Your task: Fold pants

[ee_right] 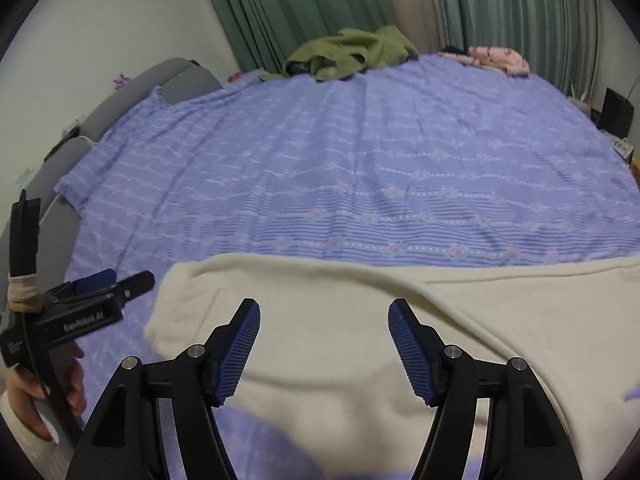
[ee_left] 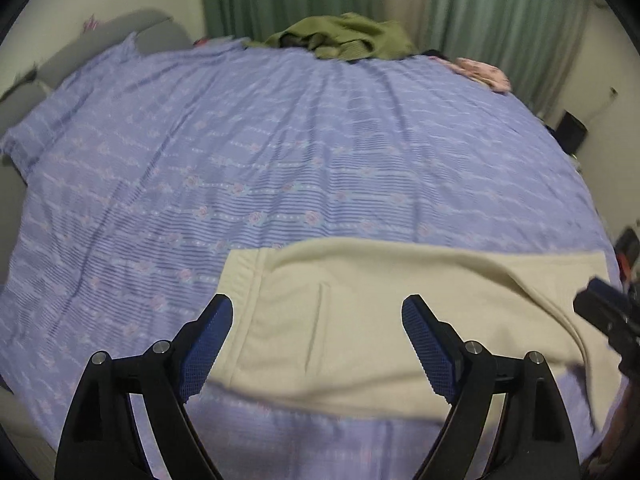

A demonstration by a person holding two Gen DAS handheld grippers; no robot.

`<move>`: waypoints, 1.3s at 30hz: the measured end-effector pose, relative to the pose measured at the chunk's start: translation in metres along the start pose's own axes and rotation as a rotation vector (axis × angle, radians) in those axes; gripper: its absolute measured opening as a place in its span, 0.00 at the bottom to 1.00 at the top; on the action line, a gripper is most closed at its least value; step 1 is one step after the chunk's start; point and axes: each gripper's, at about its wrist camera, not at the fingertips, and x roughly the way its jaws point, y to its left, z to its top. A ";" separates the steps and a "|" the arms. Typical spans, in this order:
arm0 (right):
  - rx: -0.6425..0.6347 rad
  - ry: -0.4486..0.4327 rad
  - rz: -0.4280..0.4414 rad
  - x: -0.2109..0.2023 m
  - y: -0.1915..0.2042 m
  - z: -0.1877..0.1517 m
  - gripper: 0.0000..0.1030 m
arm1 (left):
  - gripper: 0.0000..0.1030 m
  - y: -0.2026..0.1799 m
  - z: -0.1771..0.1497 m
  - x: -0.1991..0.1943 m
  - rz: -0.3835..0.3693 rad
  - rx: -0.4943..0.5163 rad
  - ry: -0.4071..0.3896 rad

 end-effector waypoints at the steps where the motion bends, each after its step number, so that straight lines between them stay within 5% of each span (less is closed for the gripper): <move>1: -0.010 -0.011 -0.001 -0.014 0.004 -0.004 0.66 | 0.85 -0.006 -0.007 -0.017 -0.010 0.022 -0.014; 9: 0.023 -0.084 -0.036 -0.137 0.020 -0.059 0.72 | 0.88 -0.052 -0.057 -0.129 -0.149 0.150 -0.074; 20: 0.093 -0.128 -0.187 -0.271 -0.009 -0.129 0.73 | 0.91 -0.136 -0.107 -0.220 -0.256 0.334 -0.126; 32: 0.177 -0.078 -0.270 -0.314 -0.115 -0.188 0.73 | 0.91 -0.253 -0.155 -0.221 -0.301 0.380 -0.065; 39: 0.094 0.017 -0.217 -0.309 -0.202 -0.209 0.72 | 0.91 -0.329 -0.188 -0.201 -0.247 0.248 -0.005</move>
